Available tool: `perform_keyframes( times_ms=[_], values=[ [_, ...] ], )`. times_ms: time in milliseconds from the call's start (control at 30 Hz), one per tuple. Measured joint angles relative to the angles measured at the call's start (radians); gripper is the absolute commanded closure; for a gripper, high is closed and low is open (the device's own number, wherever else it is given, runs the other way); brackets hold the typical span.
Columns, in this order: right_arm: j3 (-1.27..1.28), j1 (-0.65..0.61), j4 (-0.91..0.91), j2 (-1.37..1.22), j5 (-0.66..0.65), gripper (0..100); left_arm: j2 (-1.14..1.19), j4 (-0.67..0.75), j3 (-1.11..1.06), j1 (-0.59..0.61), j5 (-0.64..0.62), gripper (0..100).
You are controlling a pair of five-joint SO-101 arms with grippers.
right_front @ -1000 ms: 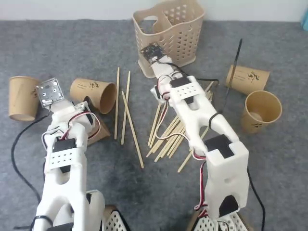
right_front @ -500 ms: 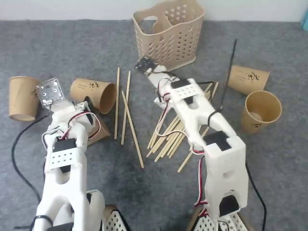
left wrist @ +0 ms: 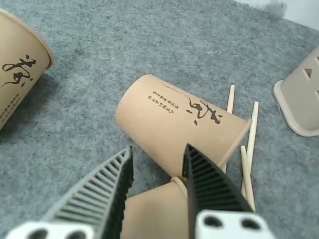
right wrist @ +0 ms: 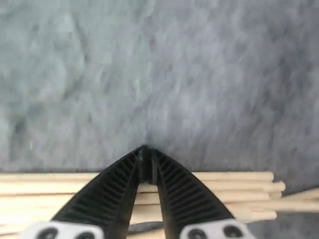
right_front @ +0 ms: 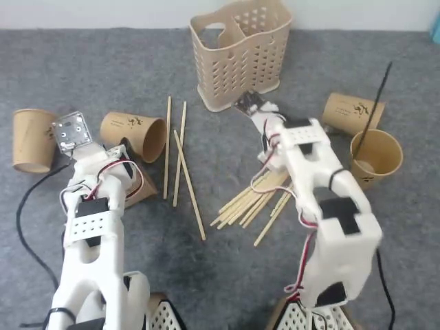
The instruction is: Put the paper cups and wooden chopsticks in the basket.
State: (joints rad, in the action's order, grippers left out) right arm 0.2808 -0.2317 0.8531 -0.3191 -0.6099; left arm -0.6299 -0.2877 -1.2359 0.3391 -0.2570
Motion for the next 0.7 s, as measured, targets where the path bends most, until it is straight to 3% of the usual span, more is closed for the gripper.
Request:
perform_keyframes(
  times_ms=[200,333,467,700],
  values=[
    [0.311,-0.02,-0.071,0.299,-0.005,99.0,0.0,0.0,0.0,0.0,0.0,84],
    [0.345,-0.055,-0.072,0.496,0.015,98.5,0.0,0.002,0.0,0.0,0.0,84],
    [0.304,-0.057,-0.089,0.591,0.187,92.5,0.0,0.002,0.0,0.0,0.0,84],
    [0.025,-0.057,-0.091,0.539,0.562,84.6,0.0,0.002,0.0,0.0,0.0,84]
  ],
)
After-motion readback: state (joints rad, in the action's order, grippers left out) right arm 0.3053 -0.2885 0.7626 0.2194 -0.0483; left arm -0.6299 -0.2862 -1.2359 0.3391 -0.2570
